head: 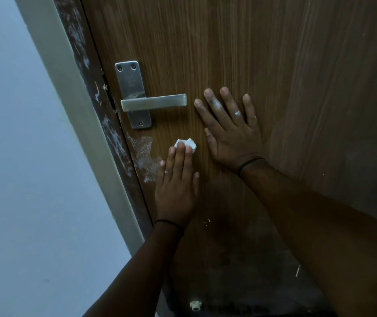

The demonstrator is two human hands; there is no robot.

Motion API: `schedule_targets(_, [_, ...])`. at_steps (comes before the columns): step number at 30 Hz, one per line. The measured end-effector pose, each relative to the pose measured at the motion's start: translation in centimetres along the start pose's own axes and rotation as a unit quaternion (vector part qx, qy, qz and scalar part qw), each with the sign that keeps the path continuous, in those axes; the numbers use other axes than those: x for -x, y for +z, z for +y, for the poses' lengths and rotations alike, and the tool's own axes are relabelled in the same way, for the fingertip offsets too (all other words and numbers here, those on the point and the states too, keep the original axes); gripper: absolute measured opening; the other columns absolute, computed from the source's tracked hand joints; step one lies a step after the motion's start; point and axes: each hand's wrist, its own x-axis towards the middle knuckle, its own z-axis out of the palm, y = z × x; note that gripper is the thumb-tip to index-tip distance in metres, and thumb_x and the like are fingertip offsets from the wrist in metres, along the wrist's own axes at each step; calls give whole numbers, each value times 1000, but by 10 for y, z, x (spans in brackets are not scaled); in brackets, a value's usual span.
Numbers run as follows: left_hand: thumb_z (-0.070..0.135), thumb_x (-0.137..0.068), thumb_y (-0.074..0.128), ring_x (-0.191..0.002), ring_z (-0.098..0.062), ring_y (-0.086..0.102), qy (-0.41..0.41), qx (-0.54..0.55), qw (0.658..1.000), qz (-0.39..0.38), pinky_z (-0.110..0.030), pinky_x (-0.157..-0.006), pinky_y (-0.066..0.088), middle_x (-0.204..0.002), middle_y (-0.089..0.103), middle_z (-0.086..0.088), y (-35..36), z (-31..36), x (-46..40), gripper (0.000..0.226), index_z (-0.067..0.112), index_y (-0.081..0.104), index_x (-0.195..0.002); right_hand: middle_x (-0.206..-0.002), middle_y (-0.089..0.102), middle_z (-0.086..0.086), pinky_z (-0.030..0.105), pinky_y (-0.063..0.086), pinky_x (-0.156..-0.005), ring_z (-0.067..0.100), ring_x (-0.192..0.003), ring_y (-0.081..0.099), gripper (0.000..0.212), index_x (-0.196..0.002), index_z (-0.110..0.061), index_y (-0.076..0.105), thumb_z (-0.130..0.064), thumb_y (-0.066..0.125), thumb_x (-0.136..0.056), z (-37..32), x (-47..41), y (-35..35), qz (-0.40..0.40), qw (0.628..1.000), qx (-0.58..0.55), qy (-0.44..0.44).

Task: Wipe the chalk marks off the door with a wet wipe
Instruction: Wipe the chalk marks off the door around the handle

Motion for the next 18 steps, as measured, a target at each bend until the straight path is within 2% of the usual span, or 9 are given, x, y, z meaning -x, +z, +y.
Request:
schedule_targets(2, [33,-101,39,-152,-19,5,3,-10,1000,-5,-39,-122,6,-164,9,-6,0,-16,8,64,14,13,-156,-161,29,2,55,16,-119,26,-149,24,55,-155,-24,27,-35,38,-102,0,0,1,0,1000,-6,-2])
schedule_targets(6, [38,-101,37,-152,-19,3,-40,-13,999,-13,-40,-122,6,-164,7,-7,-4,-21,22,67,13,10,-156,-161,29,2,55,15,-119,26,-149,23,56,-155,-25,24,-36,38,-102,0,0,3,6,1000,-4,2])
schedule_targets(11, [41,-101,36,-152,-20,4,16,0,1000,-23,-39,-123,4,-164,6,-7,0,5,15,68,13,10,-156,-161,30,1,55,17,-119,26,-149,25,55,-155,-25,25,-35,38,-102,0,0,3,8,1000,-5,6])
schedule_targets(14, [40,-101,33,-152,-20,6,11,0,1000,-25,-39,-123,7,-164,6,-7,6,5,17,65,13,12,-156,-161,30,1,55,17,-118,26,-148,25,55,-155,-25,26,-35,39,-102,0,0,0,3,1000,-5,3])
schedule_targets(18, [36,-100,41,-151,-20,7,-2,-1,998,-63,-43,-122,14,-164,8,-6,14,-12,62,66,14,14,-156,-160,31,1,56,20,-118,26,-148,26,54,-154,-25,28,-34,40,-102,0,0,-2,-1,1000,-9,4])
